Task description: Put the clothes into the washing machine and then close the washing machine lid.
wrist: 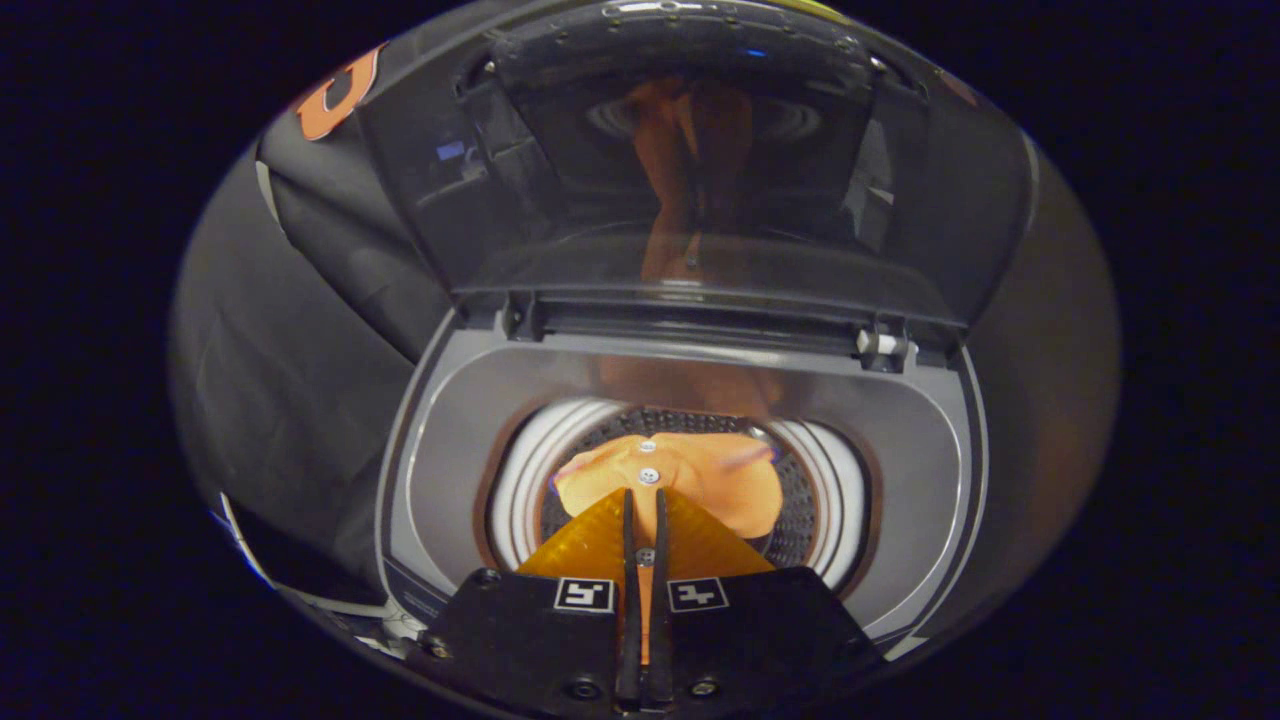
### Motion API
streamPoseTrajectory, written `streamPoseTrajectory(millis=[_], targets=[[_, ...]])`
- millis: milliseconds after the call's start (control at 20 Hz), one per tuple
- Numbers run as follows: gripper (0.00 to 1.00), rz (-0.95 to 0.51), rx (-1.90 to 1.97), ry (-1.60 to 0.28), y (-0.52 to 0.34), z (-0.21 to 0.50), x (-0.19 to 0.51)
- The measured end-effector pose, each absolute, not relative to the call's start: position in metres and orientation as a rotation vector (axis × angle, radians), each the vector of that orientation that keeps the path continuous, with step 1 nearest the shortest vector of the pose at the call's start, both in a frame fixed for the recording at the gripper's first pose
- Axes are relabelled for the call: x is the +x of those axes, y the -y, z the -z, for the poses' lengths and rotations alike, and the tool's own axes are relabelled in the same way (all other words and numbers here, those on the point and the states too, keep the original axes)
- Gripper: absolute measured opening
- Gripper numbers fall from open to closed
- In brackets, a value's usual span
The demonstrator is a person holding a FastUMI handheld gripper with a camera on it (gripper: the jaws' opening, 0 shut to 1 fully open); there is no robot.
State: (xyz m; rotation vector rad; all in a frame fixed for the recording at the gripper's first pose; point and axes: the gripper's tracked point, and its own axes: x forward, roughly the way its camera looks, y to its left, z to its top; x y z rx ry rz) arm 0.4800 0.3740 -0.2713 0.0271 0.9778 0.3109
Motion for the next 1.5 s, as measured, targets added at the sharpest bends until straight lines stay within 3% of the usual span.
streamPoseTrajectory(millis=[650,750,900,1500], targets=[[0.07,-0.260,-0.005,-1.001,-0.367,0.280,0.477],[0.45,-0.272,-0.021,-1.080,-0.366,0.288,0.465],[1.00,-0.267,-0.031,-1.049,-0.364,0.285,0.468],[1.00,-0.283,-0.041,-0.967,-0.355,0.220,0.474]])
